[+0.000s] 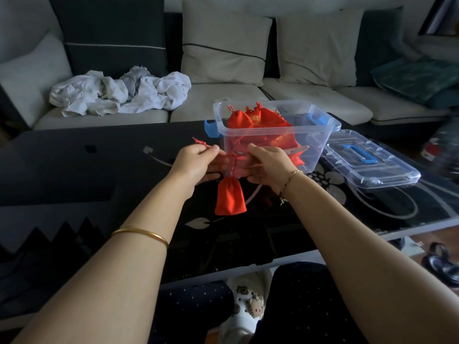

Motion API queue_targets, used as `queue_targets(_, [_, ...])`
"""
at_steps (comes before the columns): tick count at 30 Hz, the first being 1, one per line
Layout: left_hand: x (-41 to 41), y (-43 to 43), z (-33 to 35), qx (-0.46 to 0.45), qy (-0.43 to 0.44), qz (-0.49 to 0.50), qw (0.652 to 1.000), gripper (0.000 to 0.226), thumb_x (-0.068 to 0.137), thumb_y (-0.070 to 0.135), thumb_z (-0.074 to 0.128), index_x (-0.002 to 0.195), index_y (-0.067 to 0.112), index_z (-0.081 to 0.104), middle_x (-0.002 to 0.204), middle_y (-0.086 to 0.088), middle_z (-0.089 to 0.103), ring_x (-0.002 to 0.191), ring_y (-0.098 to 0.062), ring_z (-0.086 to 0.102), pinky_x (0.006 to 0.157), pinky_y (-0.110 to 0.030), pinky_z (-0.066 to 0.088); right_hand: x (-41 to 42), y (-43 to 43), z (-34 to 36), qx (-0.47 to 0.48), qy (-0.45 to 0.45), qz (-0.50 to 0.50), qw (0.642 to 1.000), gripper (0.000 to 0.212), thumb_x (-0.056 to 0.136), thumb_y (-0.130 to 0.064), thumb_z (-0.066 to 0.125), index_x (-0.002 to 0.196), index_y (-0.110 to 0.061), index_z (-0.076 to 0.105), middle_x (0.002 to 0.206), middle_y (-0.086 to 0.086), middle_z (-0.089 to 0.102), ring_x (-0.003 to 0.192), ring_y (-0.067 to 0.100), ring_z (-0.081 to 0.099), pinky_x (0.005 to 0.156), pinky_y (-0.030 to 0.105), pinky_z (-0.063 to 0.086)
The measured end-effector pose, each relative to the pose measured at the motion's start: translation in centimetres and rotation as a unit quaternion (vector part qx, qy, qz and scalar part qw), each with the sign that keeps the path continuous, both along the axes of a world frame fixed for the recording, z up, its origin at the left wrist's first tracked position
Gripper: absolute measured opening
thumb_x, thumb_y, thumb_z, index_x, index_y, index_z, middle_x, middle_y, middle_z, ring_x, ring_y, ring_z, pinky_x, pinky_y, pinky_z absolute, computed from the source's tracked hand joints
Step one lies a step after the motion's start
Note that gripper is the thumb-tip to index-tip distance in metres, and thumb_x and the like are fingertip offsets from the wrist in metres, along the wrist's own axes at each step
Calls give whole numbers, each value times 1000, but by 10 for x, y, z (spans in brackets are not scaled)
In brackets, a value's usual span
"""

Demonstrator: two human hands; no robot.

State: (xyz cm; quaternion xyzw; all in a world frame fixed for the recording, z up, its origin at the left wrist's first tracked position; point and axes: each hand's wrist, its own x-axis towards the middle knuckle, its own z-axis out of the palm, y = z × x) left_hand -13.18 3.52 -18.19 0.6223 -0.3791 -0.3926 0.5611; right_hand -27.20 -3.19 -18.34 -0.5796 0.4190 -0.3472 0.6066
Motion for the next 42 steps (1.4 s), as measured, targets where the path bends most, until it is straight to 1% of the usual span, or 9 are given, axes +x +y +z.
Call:
queue_targets(7, [2,-2,-8,101,-60,89,989,37,97,24,42,65,11,53,89,-8,70,83,-19,65,69,-30,51,0,-6,-10,258,-302,-9,918,41,98,-29,39,60,-14,43,73,9,69,53,14,66,48,19,52])
queue_targets(12, [2,-4,-7,-32,187,34,981,42,99,23,39,58,16,38,84,-6,73,90,-18,68,87,-34,47,5,-7,-19,267,-237,-37,934,40,99,-33,40,64,-14,49,49,0,61,47,12,63,46,16,51])
queue_targets(16, [0,-8,-10,-83,259,29,962,41,101,27,37,64,13,44,56,0,60,65,-16,68,76,-32,52,4,-11,-25,270,-218,-65,935,39,98,-32,42,64,-15,50,43,-3,57,44,9,58,42,14,46])
queue_targets(21, [0,-12,-9,-103,303,58,946,42,101,27,38,62,11,43,50,1,43,45,-12,44,59,-32,55,-1,-16,-27,275,-220,-93,931,39,99,-31,41,64,-15,50,40,-5,53,35,7,53,40,13,43])
queue_targets(27, [-7,-9,-10,-14,69,1,998,27,95,21,54,71,8,60,62,-2,54,51,-9,49,52,-23,50,3,-13,-20,168,-189,-82,964,35,98,-28,44,69,-10,55,45,-1,59,37,8,55,42,15,44])
queue_targets(31, [-7,-6,-14,26,-69,-83,994,8,83,17,69,79,10,67,69,-5,60,58,-10,53,59,-24,48,7,-5,-6,51,-167,-13,985,33,97,-26,47,74,-7,61,67,6,66,52,12,55,52,23,45])
queue_targets(35, [-9,-5,-13,30,-82,-94,992,10,82,19,70,77,10,66,62,-1,58,54,-10,50,56,-24,45,11,-1,-6,15,-120,14,993,37,97,-33,46,76,-9,64,72,5,63,52,11,50,49,21,41])
queue_targets(39, [-12,-5,-10,41,-39,-93,994,9,89,14,61,81,9,65,66,-2,58,56,-8,51,56,-22,45,13,0,-8,53,-8,26,998,53,98,-47,32,75,-12,64,56,-2,62,43,9,46,46,21,35])
queue_targets(42, [-13,-4,-9,41,-19,-90,995,13,90,12,59,78,11,62,61,0,57,54,-9,51,55,-22,45,14,1,-8,50,-2,32,998,28,99,-27,40,81,-10,53,61,4,60,44,12,48,46,22,36])
